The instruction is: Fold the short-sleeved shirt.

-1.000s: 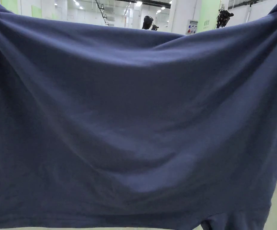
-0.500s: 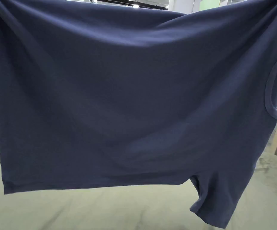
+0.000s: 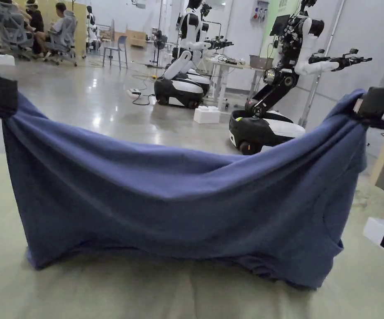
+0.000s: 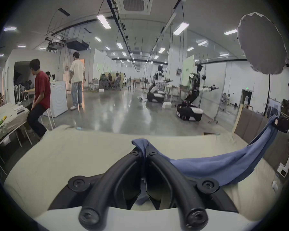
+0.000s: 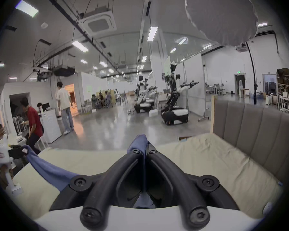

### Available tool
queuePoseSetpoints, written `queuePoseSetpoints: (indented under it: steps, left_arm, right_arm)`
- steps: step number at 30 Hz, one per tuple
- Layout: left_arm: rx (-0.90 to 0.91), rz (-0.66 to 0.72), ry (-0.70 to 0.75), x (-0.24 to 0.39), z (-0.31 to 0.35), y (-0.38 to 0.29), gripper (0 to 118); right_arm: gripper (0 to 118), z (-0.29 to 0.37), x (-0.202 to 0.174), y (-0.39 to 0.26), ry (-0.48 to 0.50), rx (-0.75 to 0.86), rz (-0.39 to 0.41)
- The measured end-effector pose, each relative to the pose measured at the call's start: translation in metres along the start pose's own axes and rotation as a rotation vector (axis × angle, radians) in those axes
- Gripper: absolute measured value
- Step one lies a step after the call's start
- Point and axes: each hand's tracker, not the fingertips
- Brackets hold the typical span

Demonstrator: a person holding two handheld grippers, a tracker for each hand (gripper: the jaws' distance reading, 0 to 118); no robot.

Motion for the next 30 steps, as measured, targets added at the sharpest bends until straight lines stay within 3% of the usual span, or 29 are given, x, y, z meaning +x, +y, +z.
queuePoseSetpoints:
  steps: [2,5,10,14,27,30]
  left_arm:
    - [-0.021,0.013,0.004,-0.007,0.006,-0.031,3]
    - [-0.087,0.047,0.021,-0.013,0.021,-0.075,3]
    - [-0.182,0.113,-0.013,-0.015,0.063,-0.147,3]
    - [-0.252,0.092,-0.002,-0.010,0.100,-0.187,3]
    - [-0.202,0.110,-0.001,-0.016,0.244,-0.199,3]
    - [-0.206,0.124,-0.001,-0.019,0.280,-0.208,3]
  right_arm:
    - [4,0.015,0.004,-0.030,0.041,-0.052,-0.026]
    - [4,0.041,0.007,-0.076,0.026,-0.106,-0.051]
    - [4,0.090,0.004,-0.155,-0.027,-0.252,0.065]
    - [4,0.127,0.006,-0.199,0.006,-0.354,-0.005]
    - [4,0.267,0.026,-0.224,-0.066,-0.310,-0.077]
    - [4,0.299,0.035,-0.233,-0.076,-0.320,-0.127]
